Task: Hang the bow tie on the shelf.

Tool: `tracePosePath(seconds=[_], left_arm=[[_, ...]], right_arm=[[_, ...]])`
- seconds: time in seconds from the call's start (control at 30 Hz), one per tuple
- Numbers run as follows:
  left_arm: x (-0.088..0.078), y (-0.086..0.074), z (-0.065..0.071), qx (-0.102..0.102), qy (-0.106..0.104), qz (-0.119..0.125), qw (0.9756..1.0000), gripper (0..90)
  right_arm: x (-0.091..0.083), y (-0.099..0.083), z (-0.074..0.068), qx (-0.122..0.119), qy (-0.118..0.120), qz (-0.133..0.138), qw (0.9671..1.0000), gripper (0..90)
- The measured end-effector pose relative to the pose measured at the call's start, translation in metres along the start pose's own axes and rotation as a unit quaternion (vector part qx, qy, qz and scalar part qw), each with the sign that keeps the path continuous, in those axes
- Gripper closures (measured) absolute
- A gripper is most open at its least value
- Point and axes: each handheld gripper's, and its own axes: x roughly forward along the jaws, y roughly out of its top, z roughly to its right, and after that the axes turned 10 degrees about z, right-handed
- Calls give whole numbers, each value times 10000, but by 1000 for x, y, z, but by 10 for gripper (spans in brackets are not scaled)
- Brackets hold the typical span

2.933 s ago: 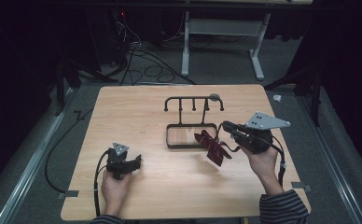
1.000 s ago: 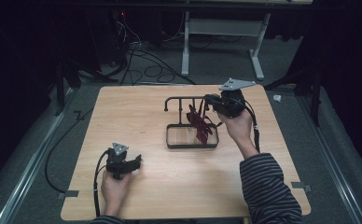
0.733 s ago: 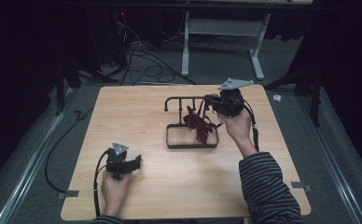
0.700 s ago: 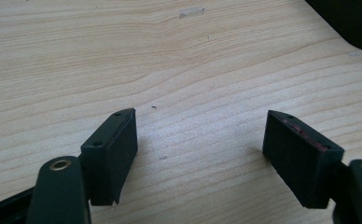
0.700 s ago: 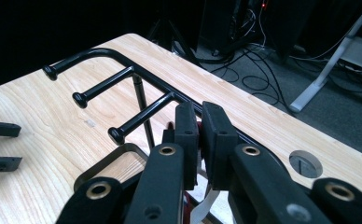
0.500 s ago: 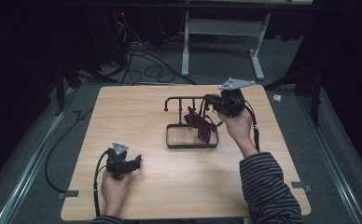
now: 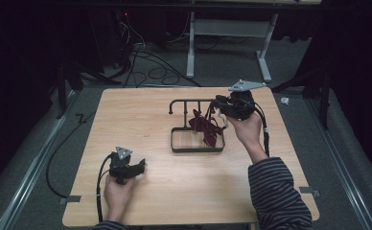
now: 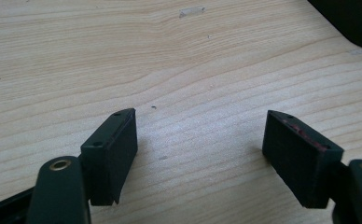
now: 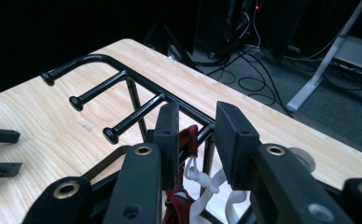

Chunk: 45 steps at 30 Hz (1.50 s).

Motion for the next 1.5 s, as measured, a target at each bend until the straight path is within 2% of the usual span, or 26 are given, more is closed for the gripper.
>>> tracePosePath(seconds=[0.1,0.43,0.57,0.8,1.13,1.5], left_arm=[[0,0,0,1,3,2,10000,270],[0,0,0,27,8,-19,10000,268],[0,0,0,28,9,-20,10000,268],[0,0,1,31,15,-15,10000,268],[0,0,1,31,16,-14,10000,268],[0,0,1,31,14,-12,10000,268]], right_arm=[[-10,1,0,-2,34,134,9999,706],[-38,-7,2,55,78,296,9995,658],[-53,-15,5,151,60,377,9992,627],[-68,-30,6,264,26,369,9990,595],[-86,-47,9,375,-58,369,9986,583],[-95,-60,8,468,-104,333,9983,574]])
